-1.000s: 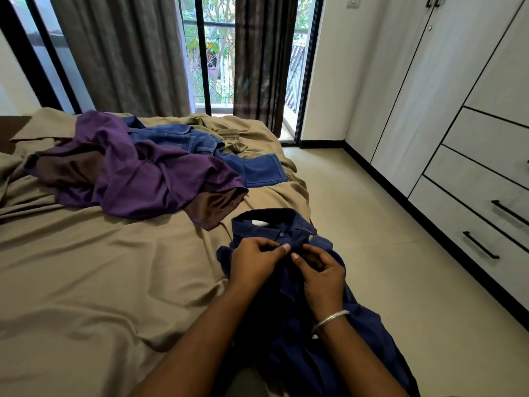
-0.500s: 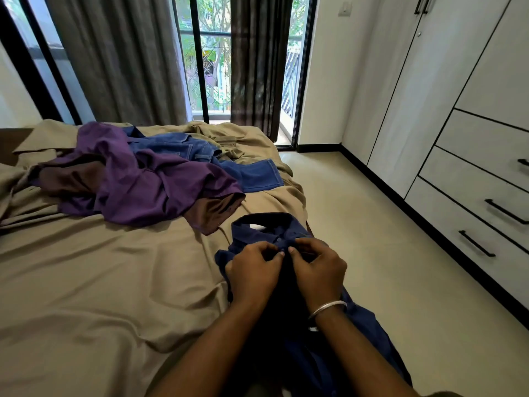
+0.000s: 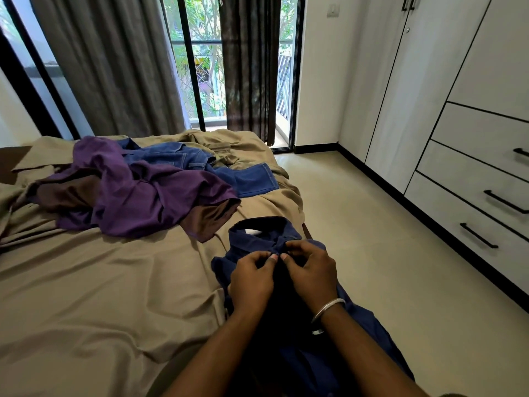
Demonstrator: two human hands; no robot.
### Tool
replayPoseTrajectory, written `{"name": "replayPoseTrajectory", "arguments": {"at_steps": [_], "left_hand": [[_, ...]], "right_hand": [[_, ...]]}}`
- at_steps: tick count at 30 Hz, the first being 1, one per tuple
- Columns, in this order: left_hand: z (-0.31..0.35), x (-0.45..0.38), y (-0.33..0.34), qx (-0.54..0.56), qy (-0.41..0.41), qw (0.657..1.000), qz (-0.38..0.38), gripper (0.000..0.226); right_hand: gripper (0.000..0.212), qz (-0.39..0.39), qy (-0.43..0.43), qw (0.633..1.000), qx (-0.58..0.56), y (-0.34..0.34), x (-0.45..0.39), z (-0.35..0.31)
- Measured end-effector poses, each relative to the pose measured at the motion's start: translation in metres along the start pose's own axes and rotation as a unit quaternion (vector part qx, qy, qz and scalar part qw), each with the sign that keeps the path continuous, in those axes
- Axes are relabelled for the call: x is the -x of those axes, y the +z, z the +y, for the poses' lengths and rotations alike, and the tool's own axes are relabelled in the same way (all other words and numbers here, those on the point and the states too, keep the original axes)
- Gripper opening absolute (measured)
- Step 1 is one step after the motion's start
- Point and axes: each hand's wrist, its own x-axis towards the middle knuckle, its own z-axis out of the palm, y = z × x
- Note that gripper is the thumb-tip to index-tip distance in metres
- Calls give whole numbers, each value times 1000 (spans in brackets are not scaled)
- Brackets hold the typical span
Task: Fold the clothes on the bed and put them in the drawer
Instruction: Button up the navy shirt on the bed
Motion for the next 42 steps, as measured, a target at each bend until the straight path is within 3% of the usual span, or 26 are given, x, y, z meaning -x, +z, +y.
{"name": "replayPoseTrajectory", "arguments": {"at_steps": [8, 16, 25, 29, 34, 37, 42], "left_hand": [[-7, -4, 5, -30, 20, 999, -3, 16], [-7, -1, 4, -101, 55, 993, -9, 22], [-5, -3, 3, 6, 29, 999, -25, 12], [-5, -1, 3, 6, 38, 998, -53, 20], [-1, 5, 1, 60, 49, 992, -100, 22], [-3, 1, 1, 85, 12, 992, -95, 16], [-5, -2, 3, 70, -10, 994, -85, 23]], "right_hand": [[16, -6, -21, 1000, -9, 0, 1, 9], [15, 8, 50, 995, -89, 1, 4, 22], [19, -58, 120, 966, -223, 0, 3, 19], [14, -48, 86, 985, -140, 1, 4, 27], [11, 4, -24, 999, -48, 0, 12, 30], [15, 9, -61, 997, -43, -1, 15, 30], [14, -13, -31, 994, -102, 1, 17, 38]]}}
